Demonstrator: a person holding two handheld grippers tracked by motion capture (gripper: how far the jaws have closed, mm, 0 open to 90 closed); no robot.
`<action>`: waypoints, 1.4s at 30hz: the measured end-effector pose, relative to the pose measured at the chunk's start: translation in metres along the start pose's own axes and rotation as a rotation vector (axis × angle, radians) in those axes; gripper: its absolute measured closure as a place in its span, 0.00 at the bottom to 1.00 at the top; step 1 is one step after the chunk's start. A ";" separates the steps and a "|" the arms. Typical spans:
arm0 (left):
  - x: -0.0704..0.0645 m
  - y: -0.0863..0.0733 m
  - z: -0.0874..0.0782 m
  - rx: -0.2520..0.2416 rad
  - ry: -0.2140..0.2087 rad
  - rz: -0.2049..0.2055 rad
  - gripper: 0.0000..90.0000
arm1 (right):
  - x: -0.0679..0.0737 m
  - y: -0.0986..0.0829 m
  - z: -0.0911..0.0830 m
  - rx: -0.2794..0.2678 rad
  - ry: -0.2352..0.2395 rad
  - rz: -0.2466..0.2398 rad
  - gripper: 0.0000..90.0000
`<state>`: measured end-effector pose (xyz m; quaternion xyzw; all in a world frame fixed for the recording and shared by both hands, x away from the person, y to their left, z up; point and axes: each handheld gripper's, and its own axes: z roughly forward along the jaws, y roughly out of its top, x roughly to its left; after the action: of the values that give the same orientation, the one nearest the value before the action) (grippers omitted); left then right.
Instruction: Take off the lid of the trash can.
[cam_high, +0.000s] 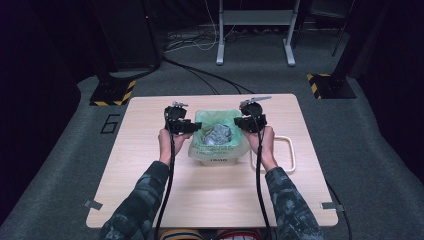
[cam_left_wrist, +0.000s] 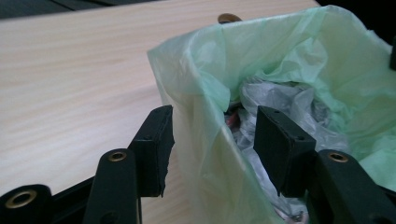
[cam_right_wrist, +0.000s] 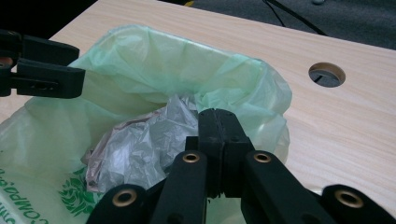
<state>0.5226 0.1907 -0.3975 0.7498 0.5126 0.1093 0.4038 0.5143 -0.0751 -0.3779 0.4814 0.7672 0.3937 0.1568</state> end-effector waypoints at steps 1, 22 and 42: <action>0.002 -0.001 0.002 -0.003 -0.027 -0.021 0.54 | 0.000 0.000 0.001 0.001 0.002 0.001 1.00; -0.031 0.003 -0.007 -0.087 0.182 0.209 0.99 | 0.003 -0.001 0.003 -0.008 0.003 -0.003 0.99; -0.048 0.022 -0.017 -0.103 0.074 0.218 1.00 | 0.009 0.014 -0.012 -0.069 0.024 -0.017 1.00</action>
<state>0.5063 0.1550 -0.3593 0.7749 0.4362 0.2064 0.4082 0.5107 -0.0697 -0.3583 0.4641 0.7592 0.4245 0.1675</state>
